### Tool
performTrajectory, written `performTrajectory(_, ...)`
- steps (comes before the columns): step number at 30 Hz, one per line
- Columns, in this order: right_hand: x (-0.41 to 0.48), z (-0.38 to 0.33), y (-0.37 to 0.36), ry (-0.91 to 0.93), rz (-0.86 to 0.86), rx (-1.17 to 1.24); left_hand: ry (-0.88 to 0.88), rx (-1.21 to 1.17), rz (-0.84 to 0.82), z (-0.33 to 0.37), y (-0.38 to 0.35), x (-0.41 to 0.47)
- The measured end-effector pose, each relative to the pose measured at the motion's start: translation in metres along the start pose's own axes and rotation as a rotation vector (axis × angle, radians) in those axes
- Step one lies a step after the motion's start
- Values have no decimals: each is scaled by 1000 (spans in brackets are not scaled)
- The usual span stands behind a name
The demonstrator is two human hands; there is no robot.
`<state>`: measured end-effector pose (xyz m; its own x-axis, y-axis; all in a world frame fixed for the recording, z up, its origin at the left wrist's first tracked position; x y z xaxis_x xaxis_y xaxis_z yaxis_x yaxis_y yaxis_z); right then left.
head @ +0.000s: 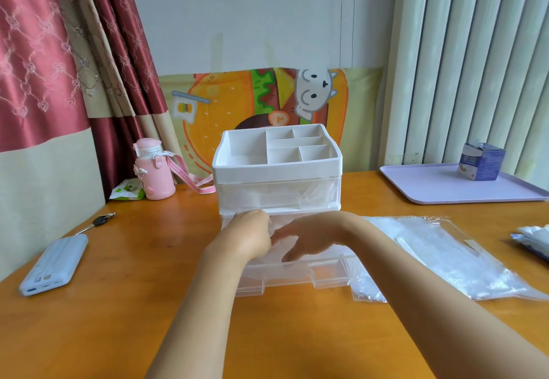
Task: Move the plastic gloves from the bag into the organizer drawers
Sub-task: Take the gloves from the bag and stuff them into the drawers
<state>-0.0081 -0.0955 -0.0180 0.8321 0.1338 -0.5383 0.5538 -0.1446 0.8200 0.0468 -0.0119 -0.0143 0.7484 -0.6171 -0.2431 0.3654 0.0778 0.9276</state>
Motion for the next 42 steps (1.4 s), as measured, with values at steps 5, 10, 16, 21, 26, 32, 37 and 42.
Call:
performTrajectory(5, 3, 8, -2, -46, 56, 80, 22, 109, -231, 0, -20, 6)
performTrajectory(10, 4, 13, -5, -143, 29, 27, 53, 155, -273, 0, -22, 7)
performTrajectory(16, 1, 21, -1, -199, 35, -29, 94, 139, -239, 3, -14, 1)
performTrajectory(21, -53, 17, 8, -19, 221, 162, 46, 43, -106, 12, 9, -21)
performTrajectory(26, -124, 66, 7, -82, 626, 275, -403, -199, 320, 91, 17, -68)
performTrajectory(32, -170, 182, -27, -372, 808, 433, -630, -283, 327, 160, -32, -62)
performTrajectory(37, -170, 273, -75, -596, 729, 486, -654, -289, 118, 204, -82, -31)
performTrajectory(42, -167, 304, -106, -730, 777, 463, -578, -236, -48, 224, -120, 12)
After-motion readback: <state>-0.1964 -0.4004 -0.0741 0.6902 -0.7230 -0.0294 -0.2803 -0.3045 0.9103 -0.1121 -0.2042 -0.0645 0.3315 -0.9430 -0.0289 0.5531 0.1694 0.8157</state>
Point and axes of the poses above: each hand's wrist, its own x-axis towards the middle knuckle, its own y-axis out of the back of the hand, z = x × y, the point moved 6 cm from there along x, towards the middle knuckle, and after that the axes turned 14 degrees about -z, right-handed, at the moved point
